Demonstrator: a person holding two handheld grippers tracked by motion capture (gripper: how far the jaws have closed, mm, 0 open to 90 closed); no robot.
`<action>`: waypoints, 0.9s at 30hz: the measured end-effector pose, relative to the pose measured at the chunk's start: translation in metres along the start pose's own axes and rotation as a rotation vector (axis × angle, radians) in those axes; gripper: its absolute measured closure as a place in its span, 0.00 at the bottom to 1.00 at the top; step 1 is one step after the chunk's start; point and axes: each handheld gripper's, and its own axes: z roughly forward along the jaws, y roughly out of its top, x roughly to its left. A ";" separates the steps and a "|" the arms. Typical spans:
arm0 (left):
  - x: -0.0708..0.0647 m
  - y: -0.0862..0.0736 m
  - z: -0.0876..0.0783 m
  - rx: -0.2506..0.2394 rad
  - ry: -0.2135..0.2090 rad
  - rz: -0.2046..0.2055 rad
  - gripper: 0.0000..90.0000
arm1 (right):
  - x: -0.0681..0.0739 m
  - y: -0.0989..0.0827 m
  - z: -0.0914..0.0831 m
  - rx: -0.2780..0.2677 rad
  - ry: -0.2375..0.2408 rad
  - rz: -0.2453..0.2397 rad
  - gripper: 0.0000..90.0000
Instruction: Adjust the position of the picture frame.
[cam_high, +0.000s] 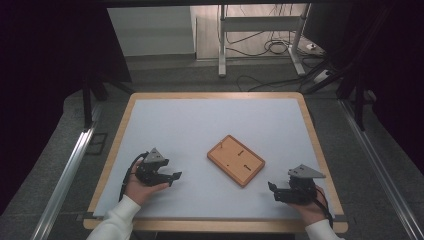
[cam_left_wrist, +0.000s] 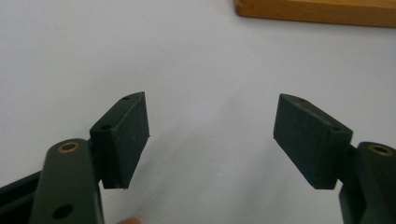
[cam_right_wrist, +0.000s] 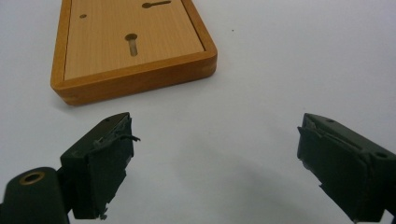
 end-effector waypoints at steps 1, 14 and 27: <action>0.000 0.000 0.000 0.000 0.000 0.000 0.29 | 0.000 0.000 0.000 0.001 0.001 -0.002 0.12; -0.002 0.002 0.002 0.005 0.004 0.019 0.30 | -0.001 -0.001 0.001 0.019 -0.003 0.011 0.14; -0.003 0.003 0.005 0.016 0.004 0.021 0.30 | 0.002 -0.004 0.002 0.028 -0.006 -0.016 0.14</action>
